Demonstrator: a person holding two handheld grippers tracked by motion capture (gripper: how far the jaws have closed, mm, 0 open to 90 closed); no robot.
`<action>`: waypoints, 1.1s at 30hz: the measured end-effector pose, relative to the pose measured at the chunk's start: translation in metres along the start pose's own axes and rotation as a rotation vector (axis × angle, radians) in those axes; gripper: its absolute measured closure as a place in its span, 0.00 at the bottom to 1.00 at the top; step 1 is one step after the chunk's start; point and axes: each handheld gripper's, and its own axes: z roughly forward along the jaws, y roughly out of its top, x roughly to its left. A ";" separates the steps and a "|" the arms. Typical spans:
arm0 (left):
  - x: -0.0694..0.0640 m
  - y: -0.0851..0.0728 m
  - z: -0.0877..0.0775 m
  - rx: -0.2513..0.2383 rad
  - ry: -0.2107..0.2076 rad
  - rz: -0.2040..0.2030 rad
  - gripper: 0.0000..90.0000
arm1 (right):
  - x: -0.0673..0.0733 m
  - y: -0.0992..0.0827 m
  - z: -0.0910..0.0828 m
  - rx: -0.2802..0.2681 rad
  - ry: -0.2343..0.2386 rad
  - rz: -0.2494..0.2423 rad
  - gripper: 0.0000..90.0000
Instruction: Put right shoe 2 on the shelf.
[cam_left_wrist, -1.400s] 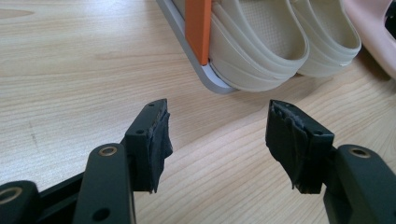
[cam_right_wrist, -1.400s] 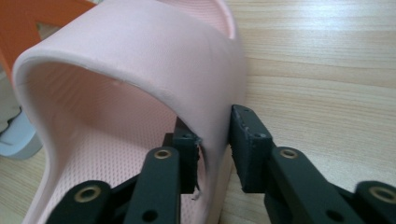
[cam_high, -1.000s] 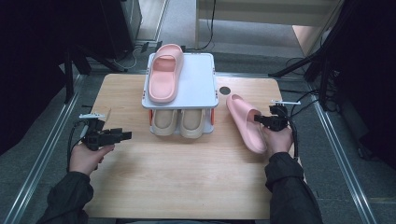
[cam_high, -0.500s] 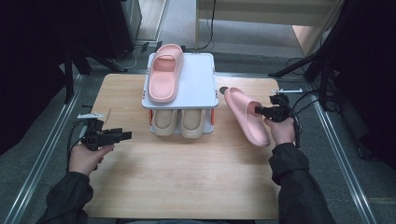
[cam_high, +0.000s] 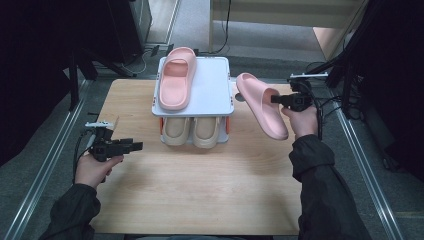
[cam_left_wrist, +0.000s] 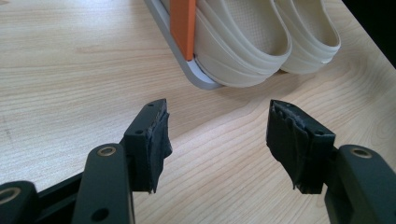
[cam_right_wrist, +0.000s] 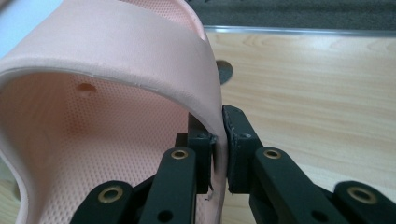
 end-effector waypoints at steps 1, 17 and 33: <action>0.000 0.000 0.000 -0.001 -0.001 0.000 0.44 | 0.002 0.003 -0.002 0.000 0.002 0.003 0.93; -0.001 0.002 0.003 0.008 -0.011 0.012 0.44 | 0.058 0.075 -0.007 -0.040 0.049 0.036 0.92; -0.005 0.003 0.005 0.006 -0.022 0.036 0.43 | 0.105 0.101 0.032 -0.041 0.054 0.058 0.88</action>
